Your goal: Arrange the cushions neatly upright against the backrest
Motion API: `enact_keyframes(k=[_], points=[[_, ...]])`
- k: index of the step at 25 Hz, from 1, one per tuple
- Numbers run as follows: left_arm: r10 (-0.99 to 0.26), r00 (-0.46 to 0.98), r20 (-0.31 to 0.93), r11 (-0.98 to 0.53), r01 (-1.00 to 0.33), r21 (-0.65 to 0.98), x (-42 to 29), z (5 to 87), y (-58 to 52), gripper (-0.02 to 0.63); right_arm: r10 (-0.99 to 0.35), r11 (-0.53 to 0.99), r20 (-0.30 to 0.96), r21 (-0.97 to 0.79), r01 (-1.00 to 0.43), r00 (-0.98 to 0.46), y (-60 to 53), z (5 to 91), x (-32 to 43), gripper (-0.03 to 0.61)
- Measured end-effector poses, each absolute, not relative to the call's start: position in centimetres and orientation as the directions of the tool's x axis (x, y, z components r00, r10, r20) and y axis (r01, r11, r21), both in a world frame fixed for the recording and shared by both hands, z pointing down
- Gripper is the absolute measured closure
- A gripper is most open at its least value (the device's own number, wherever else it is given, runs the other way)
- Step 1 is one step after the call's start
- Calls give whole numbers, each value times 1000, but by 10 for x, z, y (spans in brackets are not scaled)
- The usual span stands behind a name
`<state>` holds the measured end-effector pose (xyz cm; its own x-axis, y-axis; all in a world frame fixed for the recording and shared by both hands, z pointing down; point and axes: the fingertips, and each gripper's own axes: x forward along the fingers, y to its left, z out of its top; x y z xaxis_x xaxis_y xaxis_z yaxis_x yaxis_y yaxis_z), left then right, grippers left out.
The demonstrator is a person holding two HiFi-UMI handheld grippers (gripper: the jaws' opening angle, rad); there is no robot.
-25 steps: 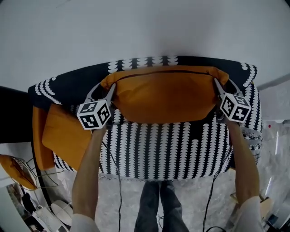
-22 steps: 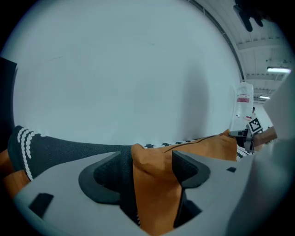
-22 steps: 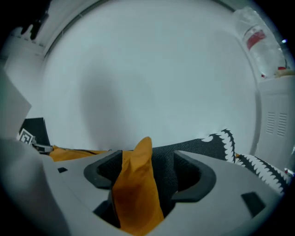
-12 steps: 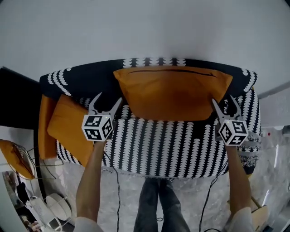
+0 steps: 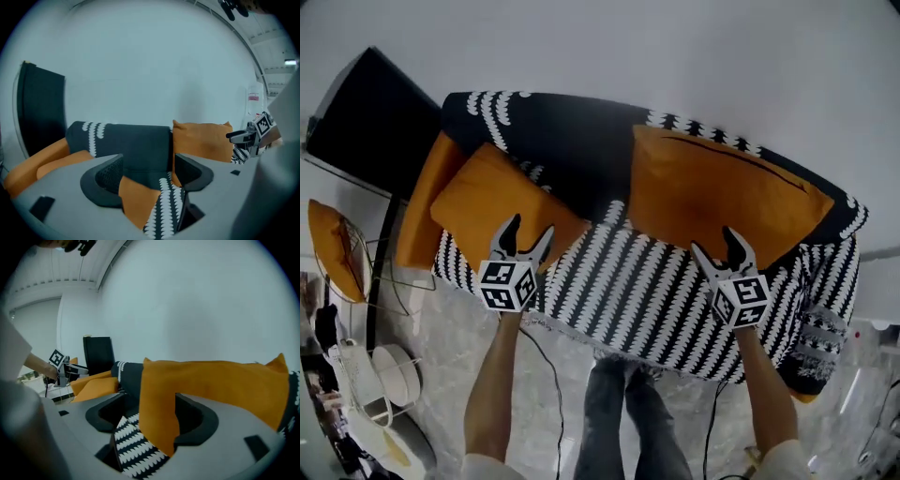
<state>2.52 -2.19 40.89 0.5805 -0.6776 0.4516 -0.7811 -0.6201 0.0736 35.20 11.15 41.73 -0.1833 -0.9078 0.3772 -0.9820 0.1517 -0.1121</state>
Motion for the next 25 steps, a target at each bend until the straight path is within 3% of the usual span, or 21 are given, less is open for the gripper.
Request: enact_keyframes(k=[12,20,25], points=[[-762,310,569,-272,-950,154,-219,512,-2,278,-664,559,549,-85,-825,-507,25,507,93,249],[-740,272,615,-158,-959,234,-290,575,-10,278,-455,789,634,-39,-613,-625,8,573,-59,249],[-727,268,632,-121,-956,266,-304,611,-13,278,-417,870,644,78,-486,-642,9,597,-115,249]])
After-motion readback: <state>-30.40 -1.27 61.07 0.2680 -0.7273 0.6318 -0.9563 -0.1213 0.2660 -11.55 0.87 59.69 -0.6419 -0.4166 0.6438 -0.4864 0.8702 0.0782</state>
